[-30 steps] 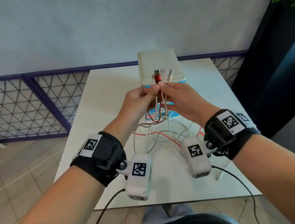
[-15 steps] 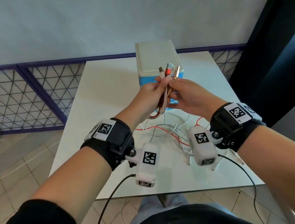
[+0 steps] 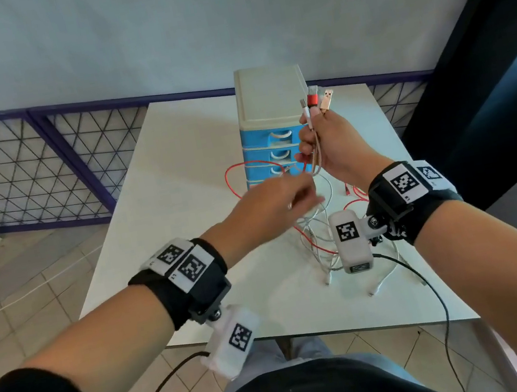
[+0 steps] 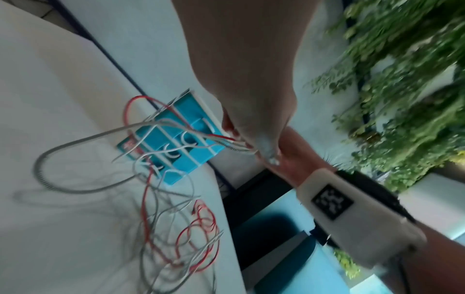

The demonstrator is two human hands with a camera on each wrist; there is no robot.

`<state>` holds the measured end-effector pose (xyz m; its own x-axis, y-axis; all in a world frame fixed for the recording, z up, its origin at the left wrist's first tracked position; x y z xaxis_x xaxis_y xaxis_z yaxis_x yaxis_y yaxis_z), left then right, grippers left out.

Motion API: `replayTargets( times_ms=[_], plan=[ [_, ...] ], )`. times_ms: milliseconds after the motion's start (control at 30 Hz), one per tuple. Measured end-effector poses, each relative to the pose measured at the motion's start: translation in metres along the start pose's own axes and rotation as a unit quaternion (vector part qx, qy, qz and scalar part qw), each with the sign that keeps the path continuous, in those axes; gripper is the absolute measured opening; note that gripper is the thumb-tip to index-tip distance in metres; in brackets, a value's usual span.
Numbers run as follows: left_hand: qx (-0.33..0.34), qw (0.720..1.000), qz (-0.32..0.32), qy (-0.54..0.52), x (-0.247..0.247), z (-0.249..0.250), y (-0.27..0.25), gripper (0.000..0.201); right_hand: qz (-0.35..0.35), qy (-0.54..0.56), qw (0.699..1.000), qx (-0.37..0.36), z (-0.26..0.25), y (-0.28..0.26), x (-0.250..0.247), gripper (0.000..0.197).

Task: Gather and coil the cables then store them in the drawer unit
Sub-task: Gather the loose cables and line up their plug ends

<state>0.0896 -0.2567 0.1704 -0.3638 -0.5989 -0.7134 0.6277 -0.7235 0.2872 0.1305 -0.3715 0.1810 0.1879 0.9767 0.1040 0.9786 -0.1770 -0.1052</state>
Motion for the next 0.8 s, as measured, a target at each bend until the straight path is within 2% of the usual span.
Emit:
replayTargets(
  times_ms=[100,200,267,300,367,433,533,600,667,733,800],
  plan=[
    [0.036,0.974,-0.207,0.089,0.059,-0.019,-0.018,0.021,-0.008,0.011,1.000,-0.008,-0.002,0.004,0.000,0.028],
    [0.065,0.935,-0.312,0.157,0.110,-0.040,-0.028,0.017,-0.017,0.015,1.000,-0.003,-0.005,0.005,0.001,0.027],
    [0.044,0.933,-0.313,0.173,0.134,-0.056,-0.028,0.019,-0.021,0.012,1.000,0.000,-0.002,0.003,-0.001,0.027],
    [0.037,0.940,-0.288,0.177,0.139,-0.059,-0.024,0.024,-0.021,0.004,1.000,0.004,-0.002,0.002,-0.004,0.026],
    [0.034,0.936,-0.297,0.186,0.168,-0.067,-0.018,0.029,-0.014,-0.014,1.000,0.014,0.005,0.004,-0.021,0.025],
    [0.055,0.924,-0.331,0.182,0.182,-0.057,-0.021,0.017,-0.006,-0.029,0.999,0.017,0.008,-0.002,-0.034,0.025],
    [0.061,0.921,-0.349,0.160,0.178,-0.060,-0.026,0.015,0.008,-0.048,0.999,0.018,0.008,-0.005,-0.043,0.025],
    [0.033,0.934,-0.331,0.130,0.171,-0.073,-0.024,0.010,0.018,-0.062,0.998,0.021,0.007,-0.004,-0.050,0.026],
    [-0.009,0.946,-0.317,0.073,0.161,-0.078,-0.020,0.015,0.022,-0.075,0.997,0.025,0.007,-0.003,-0.055,0.026],
    [-0.080,0.955,-0.284,-0.013,0.149,-0.085,-0.014,0.016,0.023,-0.079,0.996,0.025,0.008,-0.004,-0.058,0.027],
    [-0.113,0.964,-0.232,-0.068,0.133,-0.087,-0.007,0.009,0.023,-0.076,0.996,0.027,0.008,-0.005,-0.058,0.027]
  ],
)
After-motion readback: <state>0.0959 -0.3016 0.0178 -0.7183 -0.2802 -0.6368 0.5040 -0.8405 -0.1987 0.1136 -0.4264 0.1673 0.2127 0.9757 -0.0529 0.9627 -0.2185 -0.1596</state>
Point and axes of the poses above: each hand's wrist, its own y-axis towards the middle knuckle, its own x-axis out of the palm, z = x × y, the point moved 7 cm from there along y, towards the middle knuckle, and after that the axes turned 8 degrees about -y, right-handed, at the moved point
